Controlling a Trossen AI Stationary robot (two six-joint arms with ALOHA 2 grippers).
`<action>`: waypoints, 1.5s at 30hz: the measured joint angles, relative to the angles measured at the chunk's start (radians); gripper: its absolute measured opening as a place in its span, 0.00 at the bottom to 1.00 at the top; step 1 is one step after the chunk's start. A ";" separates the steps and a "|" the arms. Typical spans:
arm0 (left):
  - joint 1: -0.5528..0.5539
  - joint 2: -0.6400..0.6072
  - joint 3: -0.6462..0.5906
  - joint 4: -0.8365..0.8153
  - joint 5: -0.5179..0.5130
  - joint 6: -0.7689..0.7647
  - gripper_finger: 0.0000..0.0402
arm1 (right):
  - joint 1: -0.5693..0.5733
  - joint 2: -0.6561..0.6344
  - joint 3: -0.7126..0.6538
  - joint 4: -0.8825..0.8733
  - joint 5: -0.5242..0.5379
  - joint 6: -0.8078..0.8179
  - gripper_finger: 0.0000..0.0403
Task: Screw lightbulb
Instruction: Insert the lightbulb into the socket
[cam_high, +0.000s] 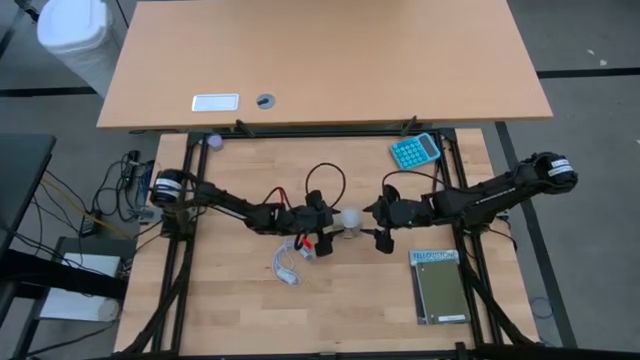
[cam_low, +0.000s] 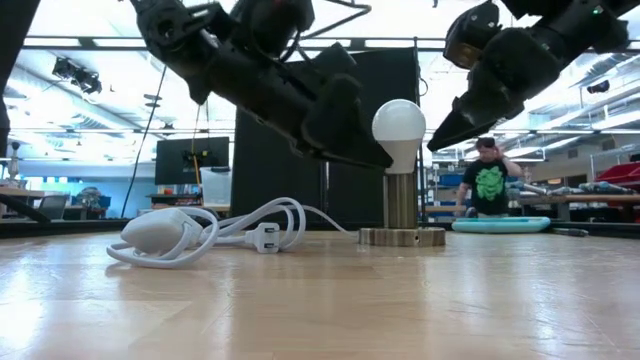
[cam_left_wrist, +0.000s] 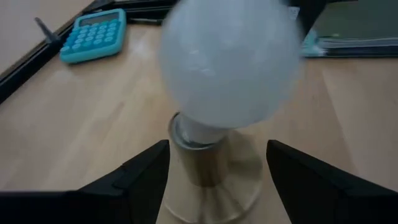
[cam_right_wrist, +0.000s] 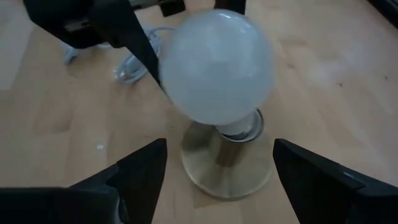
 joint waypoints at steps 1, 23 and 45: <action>-0.006 0.000 0.000 -0.004 -0.005 0.000 0.68 | 0.011 0.000 0.000 0.001 0.012 0.002 0.73; -0.015 0.018 0.003 0.077 -0.093 0.056 0.68 | 0.004 0.002 -0.084 0.108 0.138 -0.022 0.72; 0.035 0.018 0.003 0.115 0.039 0.112 0.62 | -0.060 0.221 -0.248 0.648 0.024 0.004 0.72</action>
